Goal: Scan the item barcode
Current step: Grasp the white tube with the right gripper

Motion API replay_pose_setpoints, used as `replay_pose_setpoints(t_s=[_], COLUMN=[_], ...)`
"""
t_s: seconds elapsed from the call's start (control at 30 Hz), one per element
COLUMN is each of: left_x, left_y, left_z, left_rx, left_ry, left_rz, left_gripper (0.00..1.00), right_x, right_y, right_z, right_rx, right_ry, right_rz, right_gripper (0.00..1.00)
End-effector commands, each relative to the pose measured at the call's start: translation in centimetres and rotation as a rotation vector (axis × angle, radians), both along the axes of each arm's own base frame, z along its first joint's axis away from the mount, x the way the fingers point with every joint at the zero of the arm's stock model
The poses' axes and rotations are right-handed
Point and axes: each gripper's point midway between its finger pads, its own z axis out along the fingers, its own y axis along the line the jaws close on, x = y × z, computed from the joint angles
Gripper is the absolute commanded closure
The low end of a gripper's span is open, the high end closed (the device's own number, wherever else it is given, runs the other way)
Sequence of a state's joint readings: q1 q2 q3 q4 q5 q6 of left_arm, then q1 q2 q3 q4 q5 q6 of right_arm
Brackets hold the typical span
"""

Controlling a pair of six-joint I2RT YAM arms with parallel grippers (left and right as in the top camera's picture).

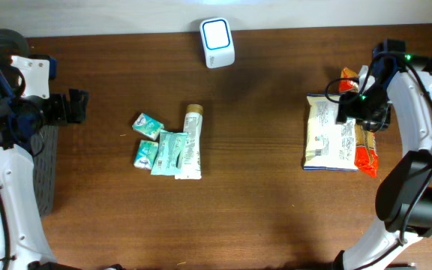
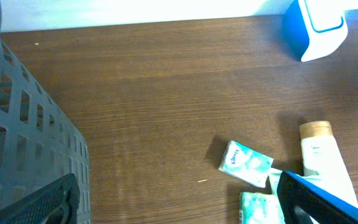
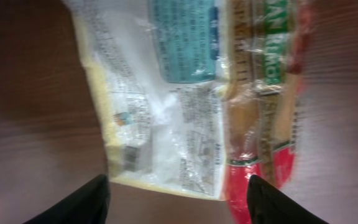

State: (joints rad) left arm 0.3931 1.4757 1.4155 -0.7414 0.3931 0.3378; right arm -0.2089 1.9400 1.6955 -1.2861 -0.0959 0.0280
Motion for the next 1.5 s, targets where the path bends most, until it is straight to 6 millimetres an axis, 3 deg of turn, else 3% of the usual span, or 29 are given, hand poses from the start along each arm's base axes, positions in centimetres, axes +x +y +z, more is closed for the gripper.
replay_pose_setpoints(t_s=[0.0,0.03,0.1,0.2,0.27,0.33,0.4,0.47,0.57,0.77,0.8,0.87,0.9,0.97,1.0,1.1,1.13,1.23,1.37,1.47], left_x=[0.0,0.0,0.0,0.0,0.0,0.0,0.0,0.0,0.0,0.0,0.0,0.0,0.0,0.0,0.0,0.0,0.0,0.0,0.0,0.0], left_y=[-0.1,-0.1,-0.1,-0.1,-0.1,-0.1,-0.1,-0.1,-0.1,-0.1,-0.1,-0.1,-0.1,-0.1,-0.1,-0.1,-0.1,-0.1,-0.1,-0.1], left_z=[0.2,0.2,0.2,0.2,0.2,0.2,0.2,0.2,0.2,0.2,0.2,0.2,0.2,0.2,0.2,0.2,0.2,0.2,0.2,0.2], left_rx=[0.004,0.004,0.004,0.004,0.004,0.004,0.004,0.004,0.004,0.004,0.004,0.004,0.004,0.004,0.004,0.004,0.004,0.004,0.004,0.004], left_ry=[-0.009,-0.009,-0.009,-0.009,-0.009,-0.009,-0.009,-0.009,-0.009,-0.009,-0.009,-0.009,-0.009,-0.009,-0.009,-0.009,-0.009,-0.009,-0.009,-0.009], left_rz=[-0.013,-0.013,-0.013,-0.013,-0.013,-0.013,-0.013,-0.013,-0.013,-0.013,-0.013,-0.013,-0.013,-0.013,-0.013,-0.013,-0.013,-0.013,-0.013,-0.013], left_gripper=[0.01,0.01,0.01,0.01,0.01,0.01,0.01,0.01,0.01,0.01,0.01,0.01,0.01,0.01,0.01,0.01,0.01,0.01,0.01,0.01], right_x=[2.4,2.5,1.9,1.0,0.4,-1.6,-2.7,-2.9,-2.1,-4.0,-4.3,-4.3,-4.6,-3.9,-3.4,-3.6,-4.4,-7.0,-11.1,-12.2], right_y=[6.5,9.3,14.4,22.5,28.3,33.1,36.2,37.6,38.9,39.9,40.3,40.2,39.9,38.9,38.6,35.4,34.1,31.5,30.1,29.8], right_z=[4.3,5.1,5.2,3.7,1.2,-2.4,-4.1,-5.7,-6.4,-13.4,-13.4,-13.1,-13.0,-10.7,-8.4,0.8,5.3,13.4,19.7,19.9], right_rx=[0.349,0.443,0.465,0.472,0.504,0.541,0.575,0.543,0.506,0.498,0.524,0.546,0.572,0.650,0.711,0.820,0.874,0.933,0.932,0.928], right_ry=[-0.131,-0.141,-0.117,-0.114,-0.131,-0.146,-0.191,-0.228,-0.290,-0.125,-0.112,-0.097,-0.059,-0.062,-0.103,-0.285,-0.381,-0.569,-0.738,-0.728], right_rz=[0.038,0.079,0.201,0.348,0.363,0.403,0.431,0.362,0.287,0.217,0.225,0.223,0.217,0.249,0.320,0.558,0.647,0.762,0.864,0.876], right_gripper=[0.39,0.40,0.40,0.41,0.40,0.40,0.40,0.40,0.42,0.47,0.53,0.87,0.96,0.96,0.96,0.96,0.96,0.96,0.96,0.96])
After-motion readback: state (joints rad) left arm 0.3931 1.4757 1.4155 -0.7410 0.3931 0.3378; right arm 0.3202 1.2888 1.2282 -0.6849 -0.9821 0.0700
